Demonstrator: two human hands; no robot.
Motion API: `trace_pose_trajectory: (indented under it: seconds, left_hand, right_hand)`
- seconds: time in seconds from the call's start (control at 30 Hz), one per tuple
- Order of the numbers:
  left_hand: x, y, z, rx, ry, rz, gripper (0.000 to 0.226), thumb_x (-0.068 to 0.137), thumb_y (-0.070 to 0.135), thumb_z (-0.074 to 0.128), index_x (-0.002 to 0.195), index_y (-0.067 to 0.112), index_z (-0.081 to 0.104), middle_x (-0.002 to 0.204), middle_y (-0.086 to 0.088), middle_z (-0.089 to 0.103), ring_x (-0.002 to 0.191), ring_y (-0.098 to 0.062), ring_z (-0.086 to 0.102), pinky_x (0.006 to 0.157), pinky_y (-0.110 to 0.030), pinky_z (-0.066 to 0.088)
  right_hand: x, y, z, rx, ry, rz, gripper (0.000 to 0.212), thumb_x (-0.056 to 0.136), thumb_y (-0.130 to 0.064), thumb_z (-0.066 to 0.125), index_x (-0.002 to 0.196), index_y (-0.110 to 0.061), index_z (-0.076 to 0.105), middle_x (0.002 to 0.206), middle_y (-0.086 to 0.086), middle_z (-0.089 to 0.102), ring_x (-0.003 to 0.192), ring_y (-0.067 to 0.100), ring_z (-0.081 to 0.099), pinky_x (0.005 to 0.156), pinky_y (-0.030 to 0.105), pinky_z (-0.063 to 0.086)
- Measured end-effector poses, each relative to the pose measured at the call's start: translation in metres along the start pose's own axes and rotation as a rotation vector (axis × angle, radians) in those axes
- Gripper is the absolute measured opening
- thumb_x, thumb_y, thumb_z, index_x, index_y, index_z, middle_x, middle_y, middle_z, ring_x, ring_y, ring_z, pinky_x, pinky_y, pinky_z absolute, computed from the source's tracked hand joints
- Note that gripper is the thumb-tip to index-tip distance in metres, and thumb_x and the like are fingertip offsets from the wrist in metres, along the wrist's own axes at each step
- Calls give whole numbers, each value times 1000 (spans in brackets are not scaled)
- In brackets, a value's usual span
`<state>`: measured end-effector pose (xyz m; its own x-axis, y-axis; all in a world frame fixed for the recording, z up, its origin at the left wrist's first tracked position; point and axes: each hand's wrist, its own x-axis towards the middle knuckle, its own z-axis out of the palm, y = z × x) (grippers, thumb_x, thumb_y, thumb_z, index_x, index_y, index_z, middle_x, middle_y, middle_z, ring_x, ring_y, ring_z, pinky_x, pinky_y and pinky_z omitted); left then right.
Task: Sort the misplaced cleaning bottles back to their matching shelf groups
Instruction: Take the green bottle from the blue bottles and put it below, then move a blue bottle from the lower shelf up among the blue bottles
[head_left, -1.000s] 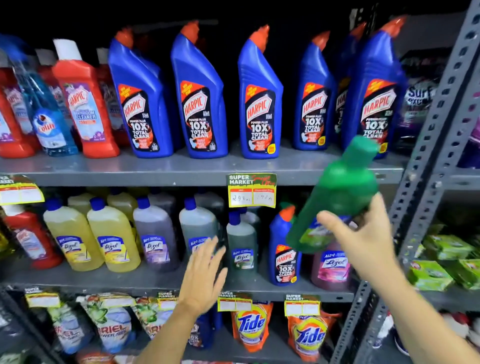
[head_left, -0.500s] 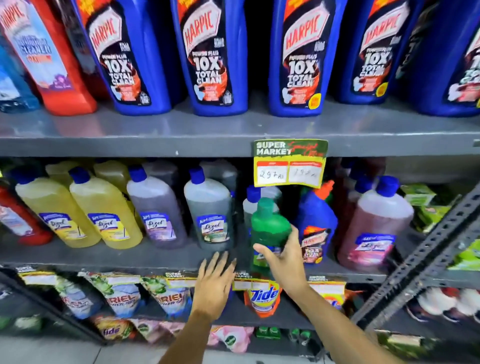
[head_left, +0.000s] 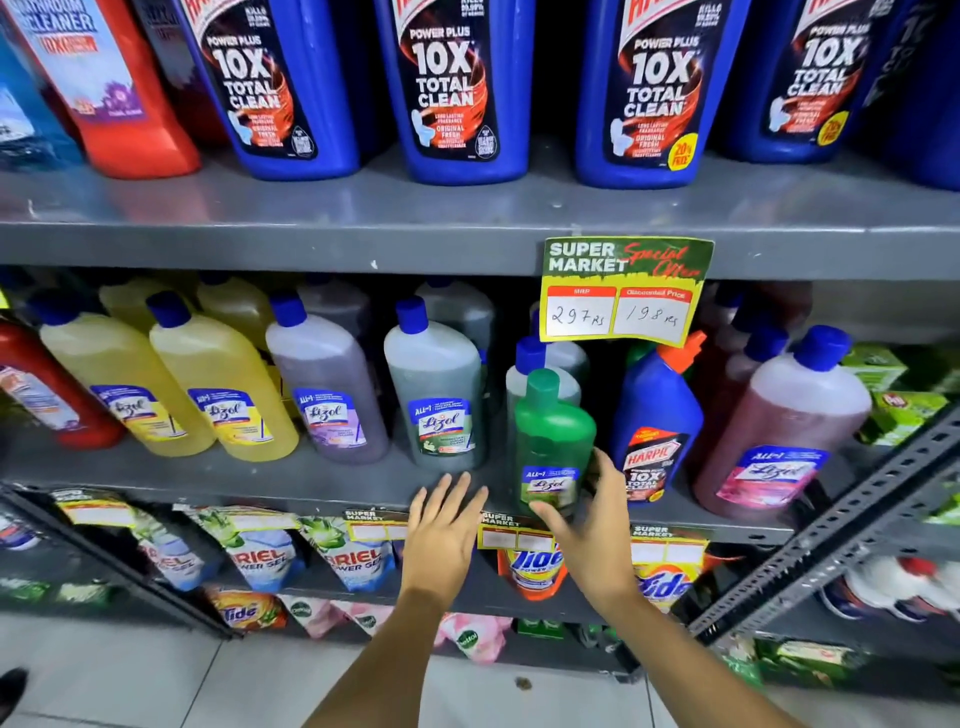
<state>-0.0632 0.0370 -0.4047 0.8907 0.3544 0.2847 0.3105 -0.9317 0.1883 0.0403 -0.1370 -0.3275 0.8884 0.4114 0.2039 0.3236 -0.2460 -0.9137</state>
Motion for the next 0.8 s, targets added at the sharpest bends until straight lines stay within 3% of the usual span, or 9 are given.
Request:
trace_pose_trajectory:
  seconds: [0.1, 0.17, 0.23, 0.33, 0.47, 0.57, 0.67, 0.8]
  left_hand:
    - [0, -1, -2, 13, -17, -2, 47, 90, 21, 37, 131, 23, 60, 138, -3, 57, 127, -29, 51, 108, -47, 25]
    - [0, -1, -2, 29, -14, -11, 47, 92, 23, 36, 132, 24, 59, 139, -3, 56, 128, -29, 50, 108, -46, 24]
    - [0, 0, -2, 43, -6, -12, 46, 93, 24, 35, 132, 24, 59, 138, -3, 57, 128, -28, 50, 108, -46, 24]
    - [0, -1, 0, 63, 21, 0, 46, 93, 24, 35, 131, 23, 60, 138, -3, 57, 127, -29, 51, 108, -46, 24]
    - [0, -1, 3, 97, 59, 1, 46, 93, 25, 35, 132, 23, 59, 138, -3, 57, 127, -29, 51, 108, -46, 24]
    - [1, -3, 3, 141, 88, 26, 43, 92, 21, 43, 132, 23, 59, 141, -5, 55, 128, -29, 51, 109, -49, 32]
    - [3, 0, -6, 135, 151, 39, 47, 86, 13, 68, 131, 23, 60, 149, -8, 45, 136, -30, 41, 107, -54, 37]
    - [23, 24, -74, -16, 421, 96, 36, 97, 19, 46, 131, 19, 58, 145, -13, 47, 133, -32, 41, 99, -55, 38]
  right_hand:
    - [-28, 4, -7, 13, 207, -53, 60, 82, -28, 75, 133, -17, 44, 120, 0, 48, 112, 19, 56, 97, 41, 48]
    - [-31, 1, -24, 11, 365, -143, 47, 87, -29, 68, 128, -16, 48, 115, 1, 48, 107, 28, 54, 93, 34, 45]
    - [-17, 2, -46, -46, 464, -184, 53, 83, -28, 64, 128, -7, 47, 119, 6, 48, 110, 32, 50, 95, 32, 42]
    - [17, 2, -72, -64, 379, -105, 73, 79, -32, 71, 139, -9, 37, 132, 1, 44, 124, 24, 46, 105, 40, 40]
    - [44, 0, -81, 75, 127, 18, 95, 75, -14, 82, 150, -18, 24, 142, -4, 44, 124, 6, 49, 106, 29, 41]
    - [55, 10, -84, 98, 66, 85, 85, 71, -9, 84, 140, -18, 35, 124, -2, 60, 106, 12, 63, 92, 24, 50]
    - [60, 14, -87, 103, 60, 127, 69, 65, -7, 88, 122, -13, 50, 106, 1, 68, 92, 13, 67, 77, 14, 54]
    - [43, 11, -96, 129, 139, 66, 67, 64, 7, 84, 117, -17, 52, 99, 1, 65, 85, 15, 62, 68, 8, 49]
